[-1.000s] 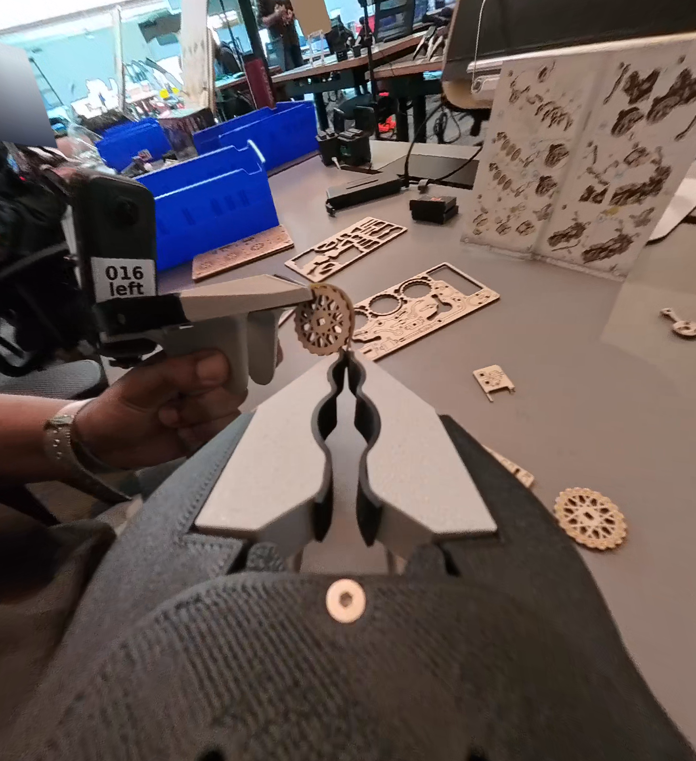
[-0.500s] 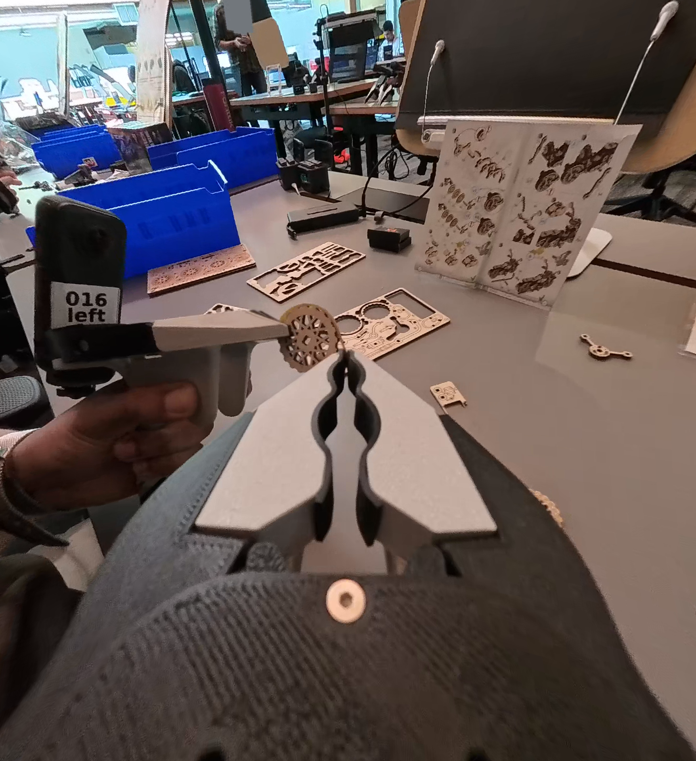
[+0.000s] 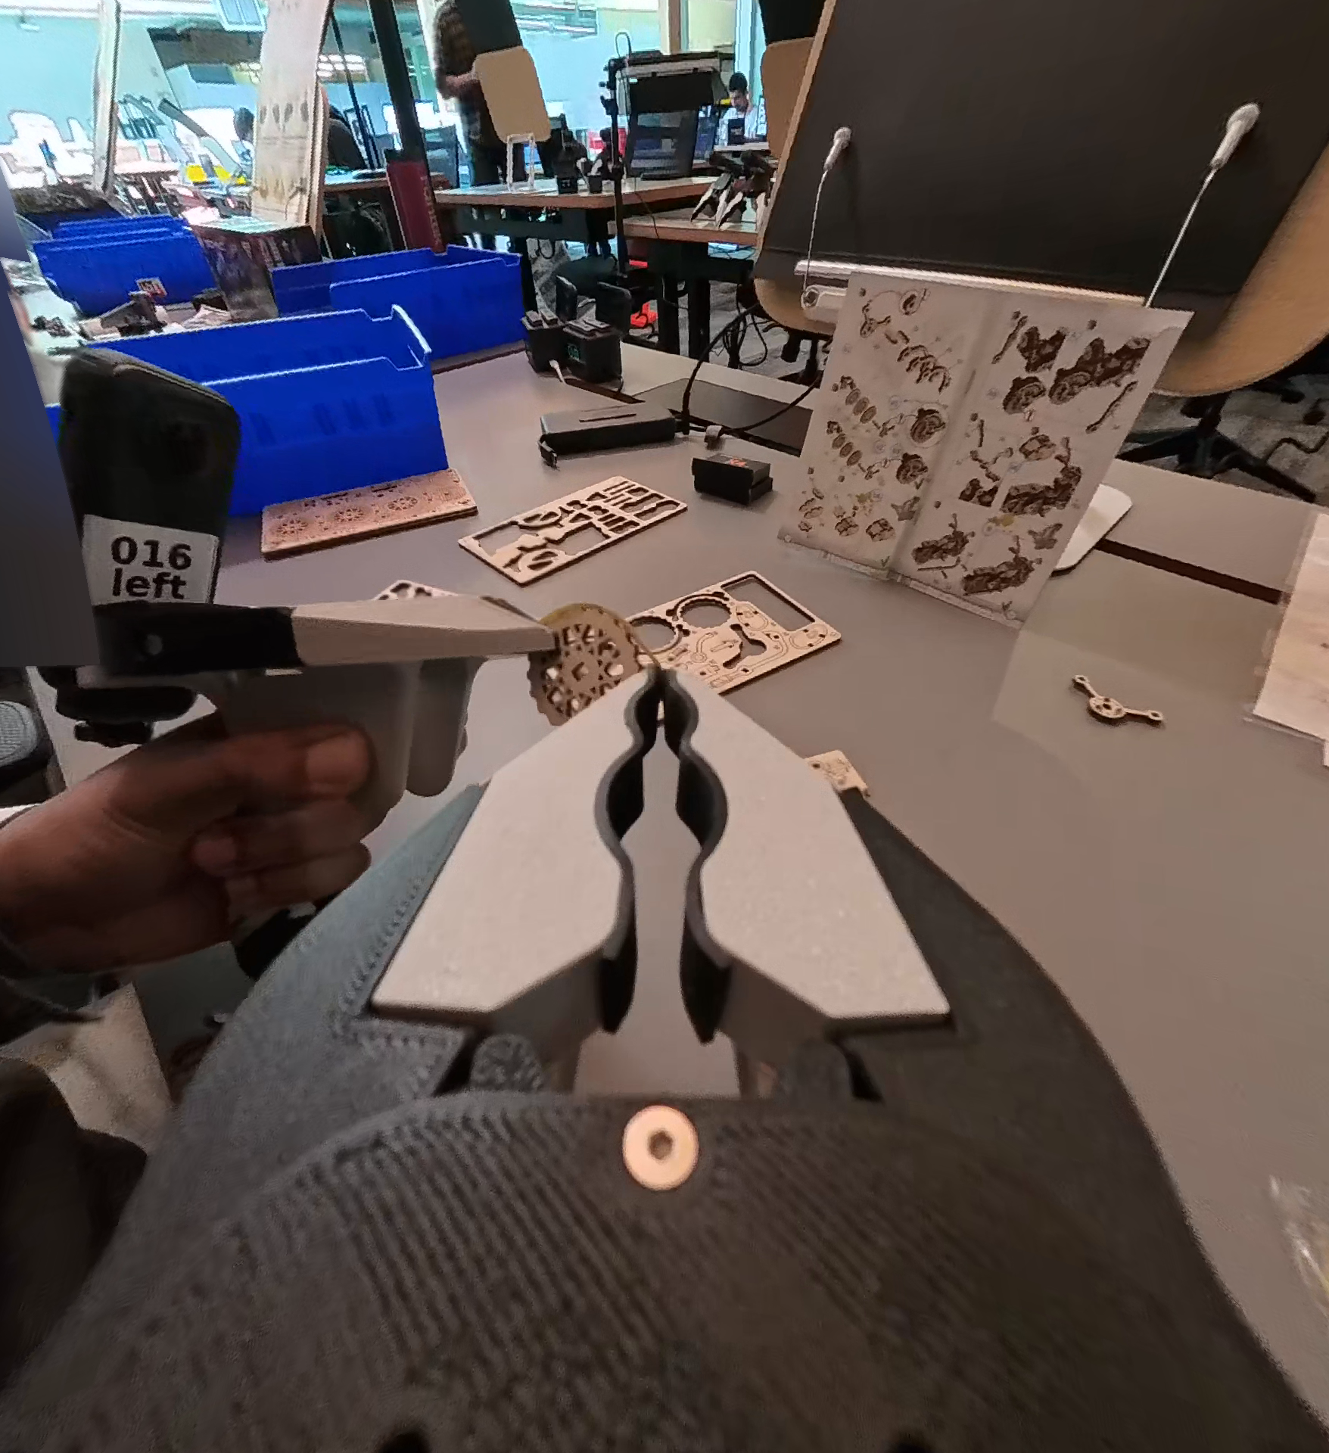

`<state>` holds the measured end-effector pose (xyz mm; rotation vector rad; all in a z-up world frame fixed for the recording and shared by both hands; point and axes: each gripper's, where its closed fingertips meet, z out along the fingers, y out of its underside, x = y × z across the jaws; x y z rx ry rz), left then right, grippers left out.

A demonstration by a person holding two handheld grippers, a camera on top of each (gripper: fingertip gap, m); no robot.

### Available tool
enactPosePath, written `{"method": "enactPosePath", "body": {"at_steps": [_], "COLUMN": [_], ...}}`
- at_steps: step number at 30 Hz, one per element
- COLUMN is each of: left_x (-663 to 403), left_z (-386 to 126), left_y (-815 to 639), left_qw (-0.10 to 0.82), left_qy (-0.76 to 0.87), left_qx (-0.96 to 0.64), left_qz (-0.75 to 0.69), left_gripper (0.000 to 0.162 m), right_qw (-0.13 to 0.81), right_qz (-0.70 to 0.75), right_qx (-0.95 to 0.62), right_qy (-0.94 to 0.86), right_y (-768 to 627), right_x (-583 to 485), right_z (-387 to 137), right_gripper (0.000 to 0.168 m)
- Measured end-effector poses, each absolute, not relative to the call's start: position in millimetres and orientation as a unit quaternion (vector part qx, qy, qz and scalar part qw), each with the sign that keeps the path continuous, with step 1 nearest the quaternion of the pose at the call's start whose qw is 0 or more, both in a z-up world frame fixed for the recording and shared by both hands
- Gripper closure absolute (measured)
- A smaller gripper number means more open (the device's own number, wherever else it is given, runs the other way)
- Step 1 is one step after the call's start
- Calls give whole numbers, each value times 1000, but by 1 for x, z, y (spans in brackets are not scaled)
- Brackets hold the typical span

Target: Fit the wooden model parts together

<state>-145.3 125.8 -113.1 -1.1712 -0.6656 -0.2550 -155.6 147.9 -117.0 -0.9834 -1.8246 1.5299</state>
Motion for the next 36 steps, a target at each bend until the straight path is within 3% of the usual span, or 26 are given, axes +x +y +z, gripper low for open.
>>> {"method": "enactPosePath", "body": {"at_steps": [12,20,36], "left_x": [-154,-163,-160], "left_z": [-98,-99,-124], "left_y": [112,104,123], "left_qw": [795,800,756], "left_qy": [-291,-301,-331], "left_qx": [-522,-509,-540], "left_qz": [-99,-95,-166], "left_gripper": [161,162,162], "right_qw": [245,101,122], "right_qz": [575,624,635], "right_qx": [-353,-388,-411], "right_qy": [-697,-670,-643], "right_y": [128,106,132], "right_x": [-148,-138,-152], "right_z": [-123,-134,-133], "right_gripper": [168,168,168]}}
